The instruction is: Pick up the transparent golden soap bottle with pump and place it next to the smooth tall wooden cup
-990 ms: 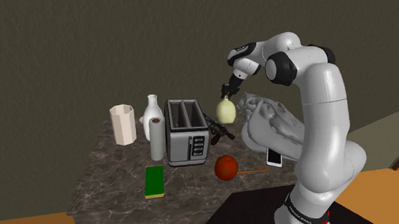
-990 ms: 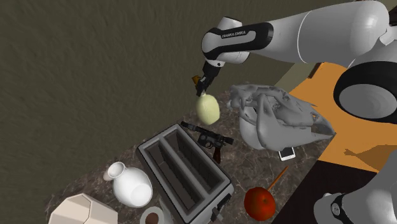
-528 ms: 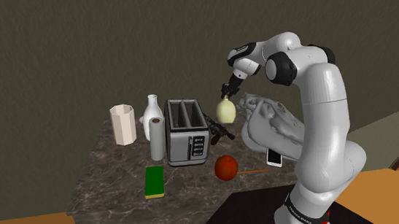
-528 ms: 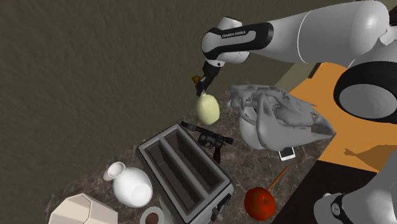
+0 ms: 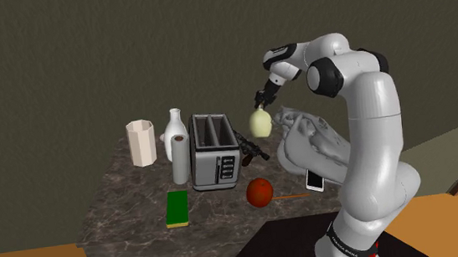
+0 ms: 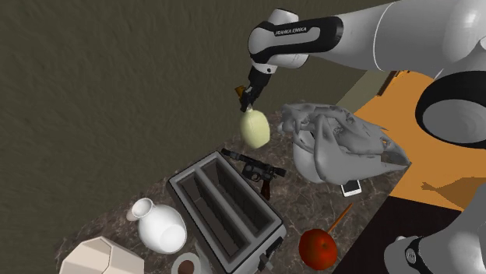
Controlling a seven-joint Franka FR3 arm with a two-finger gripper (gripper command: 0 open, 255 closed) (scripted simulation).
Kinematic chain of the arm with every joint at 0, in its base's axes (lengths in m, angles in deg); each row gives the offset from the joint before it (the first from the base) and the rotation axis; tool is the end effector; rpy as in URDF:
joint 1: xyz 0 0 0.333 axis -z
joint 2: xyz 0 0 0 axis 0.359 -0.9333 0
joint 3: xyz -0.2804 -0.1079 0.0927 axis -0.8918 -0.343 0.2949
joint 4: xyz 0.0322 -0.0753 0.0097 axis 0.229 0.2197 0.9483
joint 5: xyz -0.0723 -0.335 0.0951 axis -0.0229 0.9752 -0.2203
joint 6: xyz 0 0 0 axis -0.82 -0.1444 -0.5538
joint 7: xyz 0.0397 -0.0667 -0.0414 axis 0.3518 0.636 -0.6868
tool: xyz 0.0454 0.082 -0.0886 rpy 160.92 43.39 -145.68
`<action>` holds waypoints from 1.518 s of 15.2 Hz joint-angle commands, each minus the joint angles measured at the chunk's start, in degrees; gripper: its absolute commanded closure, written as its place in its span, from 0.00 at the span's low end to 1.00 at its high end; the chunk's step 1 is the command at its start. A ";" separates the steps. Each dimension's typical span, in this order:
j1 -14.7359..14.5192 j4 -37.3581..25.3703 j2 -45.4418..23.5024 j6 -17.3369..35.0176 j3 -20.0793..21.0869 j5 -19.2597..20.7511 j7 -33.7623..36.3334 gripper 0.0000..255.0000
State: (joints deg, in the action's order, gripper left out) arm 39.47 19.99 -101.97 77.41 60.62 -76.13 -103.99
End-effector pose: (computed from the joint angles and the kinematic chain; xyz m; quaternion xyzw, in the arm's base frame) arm 0.5545 -0.3706 0.3815 -0.9722 0.1525 -0.1316 0.1192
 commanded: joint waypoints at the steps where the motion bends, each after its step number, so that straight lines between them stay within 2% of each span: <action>1: -0.14 -0.61 0.67 -1.07 -0.21 0.49 0.69 1.00; 23: 1.03 -13.75 2.95 -15.13 -1.47 3.60 6.92 1.00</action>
State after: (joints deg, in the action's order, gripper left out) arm 40.35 7.13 -98.98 63.07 59.18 -72.58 -97.35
